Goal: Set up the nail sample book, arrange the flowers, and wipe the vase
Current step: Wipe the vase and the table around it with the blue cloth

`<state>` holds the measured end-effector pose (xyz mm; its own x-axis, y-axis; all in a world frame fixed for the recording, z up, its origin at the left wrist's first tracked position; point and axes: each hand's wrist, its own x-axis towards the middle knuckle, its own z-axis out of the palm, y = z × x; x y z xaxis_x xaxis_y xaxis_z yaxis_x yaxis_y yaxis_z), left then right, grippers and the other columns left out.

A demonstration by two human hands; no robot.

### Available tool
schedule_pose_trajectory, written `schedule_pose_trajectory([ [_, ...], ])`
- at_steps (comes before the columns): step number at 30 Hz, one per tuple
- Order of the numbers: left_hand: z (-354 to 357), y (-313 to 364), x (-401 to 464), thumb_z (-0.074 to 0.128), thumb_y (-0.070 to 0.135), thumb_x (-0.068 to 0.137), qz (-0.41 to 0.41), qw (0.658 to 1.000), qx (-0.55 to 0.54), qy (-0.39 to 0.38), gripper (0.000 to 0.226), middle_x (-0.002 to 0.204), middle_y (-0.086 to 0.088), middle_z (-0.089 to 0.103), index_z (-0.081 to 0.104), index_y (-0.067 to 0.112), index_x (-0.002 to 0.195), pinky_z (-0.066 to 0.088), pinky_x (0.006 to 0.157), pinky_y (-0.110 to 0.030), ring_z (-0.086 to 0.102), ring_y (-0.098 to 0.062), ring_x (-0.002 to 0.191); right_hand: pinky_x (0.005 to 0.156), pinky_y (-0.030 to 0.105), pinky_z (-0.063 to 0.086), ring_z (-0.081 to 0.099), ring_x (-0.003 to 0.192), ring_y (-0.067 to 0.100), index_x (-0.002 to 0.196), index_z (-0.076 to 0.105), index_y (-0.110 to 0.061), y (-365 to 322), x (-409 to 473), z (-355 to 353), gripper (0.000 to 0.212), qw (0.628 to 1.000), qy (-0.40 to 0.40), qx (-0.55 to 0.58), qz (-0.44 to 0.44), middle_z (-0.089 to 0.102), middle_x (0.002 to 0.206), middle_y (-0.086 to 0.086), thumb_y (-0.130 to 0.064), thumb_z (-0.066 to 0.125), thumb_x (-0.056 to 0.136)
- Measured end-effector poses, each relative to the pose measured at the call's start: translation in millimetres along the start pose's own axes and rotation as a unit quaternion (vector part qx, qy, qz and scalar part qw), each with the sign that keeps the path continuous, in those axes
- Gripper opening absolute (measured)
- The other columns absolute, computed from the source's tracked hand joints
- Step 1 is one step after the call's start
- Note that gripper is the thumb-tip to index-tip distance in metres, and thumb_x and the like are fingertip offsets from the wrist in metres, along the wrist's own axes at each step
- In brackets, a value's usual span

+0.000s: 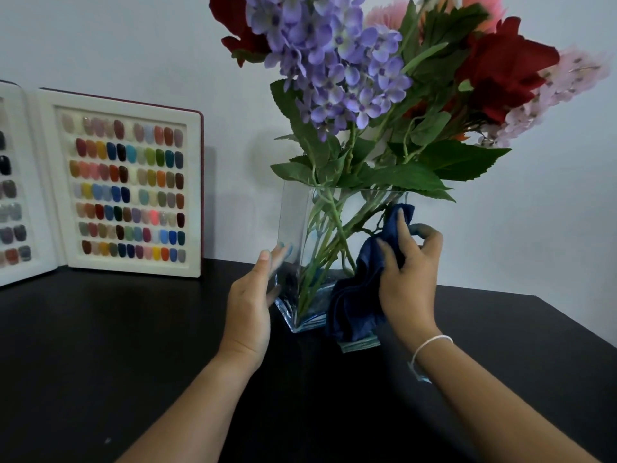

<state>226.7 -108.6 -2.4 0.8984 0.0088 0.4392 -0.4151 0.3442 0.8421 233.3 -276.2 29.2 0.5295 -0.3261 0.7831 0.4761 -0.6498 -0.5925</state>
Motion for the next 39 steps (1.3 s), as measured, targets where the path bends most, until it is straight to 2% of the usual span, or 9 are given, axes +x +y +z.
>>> schedule_pose_trajectory([
  [3,1,1,-1,0.035,0.05,0.082,-0.005,1.0,0.001,0.009,0.038,0.129,0.007,0.056,0.066,0.036,0.099,0.039,0.095,-0.02,0.044,-0.006,0.125,0.089,0.02,0.033,0.043,0.097,0.023,0.14,0.026,-0.013,-18,-11,14,0.052,0.997,-0.019,-0.046,-0.06,0.033,0.121,0.01,-0.017,0.046,0.093],
  [6,0,1,0,0.034,0.041,0.091,-0.013,1.0,-0.004,0.01,0.036,0.13,0.002,0.057,0.068,0.032,0.098,0.039,0.102,-0.029,0.047,-0.009,0.124,0.099,0.037,0.034,0.04,0.111,0.031,0.142,0.021,-0.011,-32,-24,28,0.052,0.99,-0.035,-0.093,-0.104,0.032,0.13,0.02,-0.023,0.04,0.094],
  [11,0,4,-1,0.035,0.045,0.088,-0.026,0.999,-0.019,0.009,0.038,0.131,-0.002,0.057,0.071,0.032,0.092,0.039,0.104,-0.033,0.052,-0.011,0.121,0.089,0.05,0.043,0.047,0.103,0.04,0.137,0.033,-0.006,-41,-25,28,0.049,0.977,-0.042,-0.123,-0.171,0.043,0.125,0.027,-0.014,0.044,0.09],
  [15,0,4,-1,0.03,0.046,0.09,-0.032,0.999,-0.008,0.009,0.042,0.131,0.002,0.057,0.069,0.033,0.096,0.037,0.105,-0.032,0.049,-0.008,0.122,0.076,0.048,0.049,0.053,0.089,0.04,0.125,0.051,-0.003,-42,-19,25,0.042,0.96,-0.021,-0.129,-0.246,0.055,0.112,0.026,0.0,0.052,0.083],
  [19,-1,4,0,0.028,0.046,0.091,-0.036,0.999,-0.004,0.014,0.045,0.13,0.003,0.057,0.071,0.035,0.092,0.035,0.107,-0.035,0.048,-0.01,0.123,0.072,0.045,0.05,0.053,0.08,0.038,0.12,0.056,-0.003,-38,-16,23,0.038,0.949,-0.019,-0.137,-0.282,0.059,0.108,0.024,0.003,0.053,0.083],
  [27,-2,3,-1,0.029,0.061,0.078,-0.034,0.999,0.0,0.003,0.047,0.131,0.006,0.056,0.07,0.042,0.091,0.034,0.106,-0.033,0.044,-0.009,0.126,0.061,0.044,0.054,0.054,0.075,0.032,0.118,0.058,-0.009,-11,-35,-1,0.042,0.89,-0.168,-0.245,-0.346,0.062,0.104,0.017,-0.006,0.048,0.078],
  [29,-2,3,-1,0.031,0.062,0.077,-0.035,0.999,-0.003,0.006,0.047,0.131,0.005,0.056,0.071,0.041,0.09,0.034,0.107,-0.036,0.044,-0.008,0.126,0.06,0.044,0.053,0.057,0.073,0.035,0.116,0.06,-0.01,-15,-28,-3,0.042,0.892,-0.16,-0.246,-0.344,0.064,0.102,0.018,-0.009,0.043,0.078],
  [35,-1,2,0,0.03,0.054,0.085,-0.035,0.999,-0.001,0.012,0.045,0.129,0.006,0.058,0.071,0.036,0.091,0.036,0.106,-0.035,0.044,-0.008,0.126,0.062,0.043,0.051,0.053,0.071,0.038,0.116,0.061,-0.006,-34,-1,8,0.044,0.923,-0.048,-0.194,-0.329,0.063,0.1,0.022,0.009,0.058,0.074],
  [39,-2,2,1,0.031,0.055,0.082,-0.035,0.999,-0.01,0.009,0.047,0.129,0.005,0.058,0.07,0.034,0.095,0.036,0.105,-0.035,0.046,-0.008,0.124,0.064,0.042,0.052,0.052,0.073,0.036,0.116,0.06,-0.006,-29,-12,11,0.045,0.926,-0.073,-0.179,-0.324,0.062,0.101,0.021,0.008,0.057,0.074],
])
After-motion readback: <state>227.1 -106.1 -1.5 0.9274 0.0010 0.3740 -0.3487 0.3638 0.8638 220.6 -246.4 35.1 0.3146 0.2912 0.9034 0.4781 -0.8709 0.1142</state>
